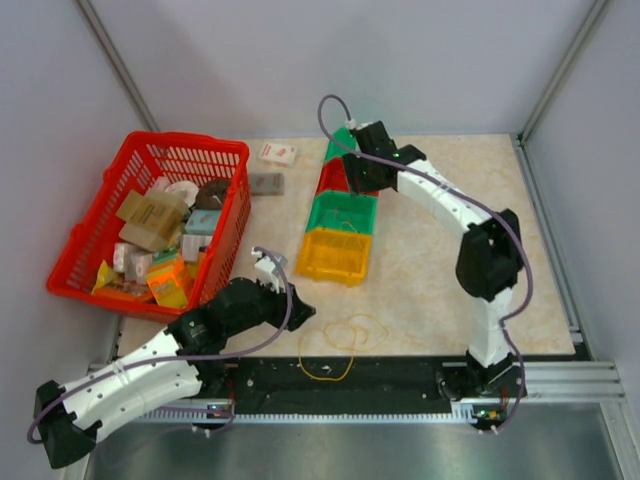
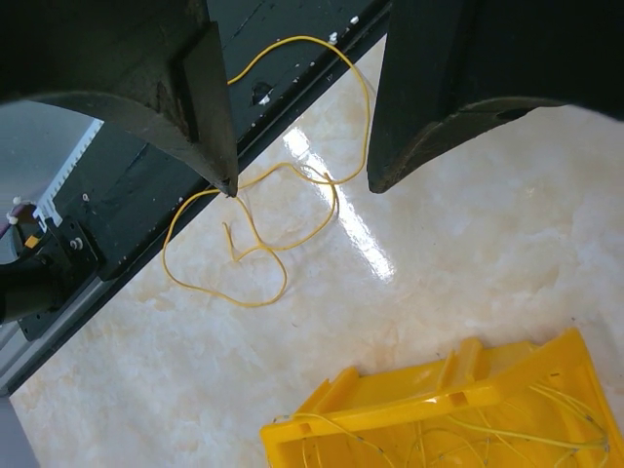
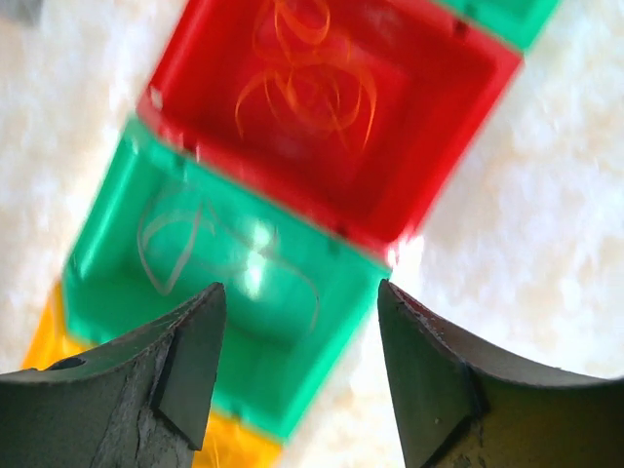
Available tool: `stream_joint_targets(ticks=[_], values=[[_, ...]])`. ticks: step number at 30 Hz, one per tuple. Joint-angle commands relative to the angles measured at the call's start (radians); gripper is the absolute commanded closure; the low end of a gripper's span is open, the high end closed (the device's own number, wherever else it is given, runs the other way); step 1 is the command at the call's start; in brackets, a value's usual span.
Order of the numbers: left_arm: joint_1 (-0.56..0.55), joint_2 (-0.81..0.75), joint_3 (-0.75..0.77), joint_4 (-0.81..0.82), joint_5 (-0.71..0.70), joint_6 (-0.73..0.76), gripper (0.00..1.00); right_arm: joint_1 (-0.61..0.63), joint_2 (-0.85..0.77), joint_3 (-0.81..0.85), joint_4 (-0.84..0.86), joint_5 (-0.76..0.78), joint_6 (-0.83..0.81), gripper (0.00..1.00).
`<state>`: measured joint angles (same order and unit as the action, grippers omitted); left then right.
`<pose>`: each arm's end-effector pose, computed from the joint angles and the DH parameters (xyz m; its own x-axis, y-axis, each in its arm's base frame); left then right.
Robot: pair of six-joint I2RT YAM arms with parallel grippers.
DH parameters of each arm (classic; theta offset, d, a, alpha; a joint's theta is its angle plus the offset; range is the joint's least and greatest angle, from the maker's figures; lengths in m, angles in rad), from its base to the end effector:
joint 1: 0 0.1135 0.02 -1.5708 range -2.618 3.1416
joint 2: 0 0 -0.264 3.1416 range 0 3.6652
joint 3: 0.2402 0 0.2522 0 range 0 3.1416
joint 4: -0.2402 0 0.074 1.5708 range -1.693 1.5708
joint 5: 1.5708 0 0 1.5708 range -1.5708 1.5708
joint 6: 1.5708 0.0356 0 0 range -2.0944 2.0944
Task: Untangle the cables
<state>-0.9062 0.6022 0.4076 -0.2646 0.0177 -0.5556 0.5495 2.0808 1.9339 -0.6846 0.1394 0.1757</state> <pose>0.0936 -0.1205 0.2260 -0.6525 -0.0222 -0.7574 0.5328 0.6973 -0.4795 0.4065 0.2431 0.2867 -0.6969 -0.2238 -0.6813 -0.3205 0.9471 0.0167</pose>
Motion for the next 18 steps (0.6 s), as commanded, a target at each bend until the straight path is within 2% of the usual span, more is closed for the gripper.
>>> stream_joint_targets(ticks=[1,6,10,12,14,18], values=[[0.006,-0.053,0.031,-0.001,-0.048,-0.023,0.40,0.070,-0.336,-0.246,-0.020,0.020,-0.004,0.36],[0.007,-0.110,0.017,-0.021,-0.097,-0.036,0.40,0.246,-0.696,-0.675,0.077,0.109,0.071,0.35],[0.009,-0.143,0.011,-0.044,-0.127,-0.047,0.39,0.423,-0.898,-0.974,0.183,0.030,0.175,0.32],[0.009,-0.160,0.010,-0.054,-0.142,-0.061,0.40,0.541,-0.939,-1.081,0.242,0.003,0.238,0.31],[0.009,-0.179,0.004,-0.059,-0.154,-0.072,0.40,0.637,-0.949,-1.148,0.279,0.070,0.319,0.29],[0.010,-0.196,-0.030,-0.053,-0.160,-0.112,0.40,0.747,-0.869,-1.199,0.347,0.130,0.409,0.24]])
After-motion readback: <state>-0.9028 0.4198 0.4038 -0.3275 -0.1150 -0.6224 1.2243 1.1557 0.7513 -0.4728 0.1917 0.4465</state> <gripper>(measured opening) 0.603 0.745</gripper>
